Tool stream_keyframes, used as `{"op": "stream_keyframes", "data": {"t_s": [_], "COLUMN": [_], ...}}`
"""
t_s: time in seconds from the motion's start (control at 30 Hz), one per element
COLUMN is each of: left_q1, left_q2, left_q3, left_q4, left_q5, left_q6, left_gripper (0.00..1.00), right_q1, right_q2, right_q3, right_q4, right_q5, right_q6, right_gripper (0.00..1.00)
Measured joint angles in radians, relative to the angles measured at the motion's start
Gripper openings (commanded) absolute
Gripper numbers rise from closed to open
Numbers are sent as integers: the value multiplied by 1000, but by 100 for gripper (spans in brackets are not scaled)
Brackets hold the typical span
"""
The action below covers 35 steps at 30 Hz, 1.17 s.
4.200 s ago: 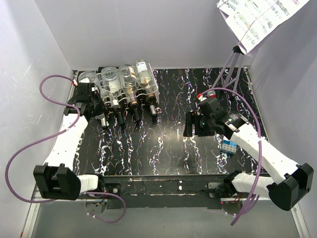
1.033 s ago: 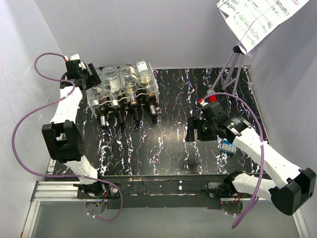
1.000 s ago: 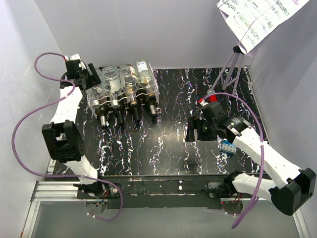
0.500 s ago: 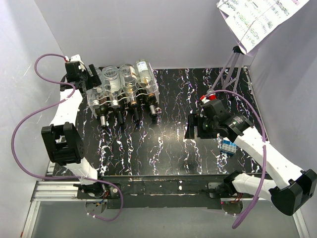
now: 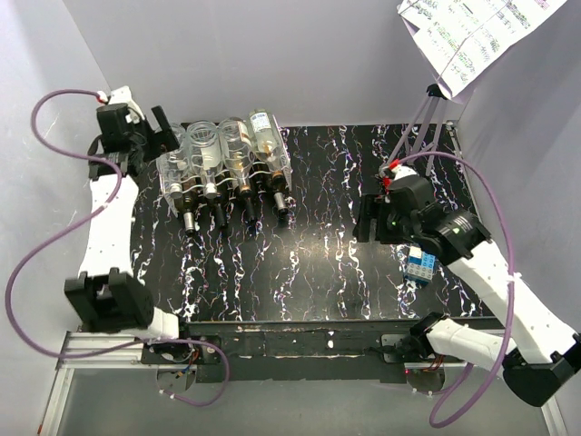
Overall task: Put the wine bottle on the wine rack
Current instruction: Reset both arms
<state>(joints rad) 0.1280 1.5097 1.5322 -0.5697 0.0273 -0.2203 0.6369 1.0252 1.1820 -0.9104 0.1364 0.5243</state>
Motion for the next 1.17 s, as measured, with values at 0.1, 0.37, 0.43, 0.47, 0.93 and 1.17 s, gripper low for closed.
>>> {"op": "stream_keyframes", "data": {"t_s": [0.1,0.37,0.43,0.47,0.93,1.17], "left_q1": [0,-10,-13,-14,-111,-161], "left_q2": [-146,-629,-702,-731,-938,-913], "left_q3": [-19,-195,-213,-219,-208,-177], "left_q4": [-37,-206,-262,-293,-426,-435], "left_q5": [12,-39,-84,-107,-229,-268], "left_q6": [-40,-156,-176,-184,-175,-161], "left_gripper": [98,98,98,98,98,98], "right_q1": [-1,-2,-2,-2,-3,-3], "right_q2": [-54,-211,-233,-248,-382,-429], "right_q3": [8,71,111,132,211,209], "right_q4": [-30,-74,-96,-103,-145,-142], "right_q5": [129,478,547,581,807,804], "right_q6": [0,7,20,21,-32,-32], "right_gripper": [90,90,90,90,92,92]}}
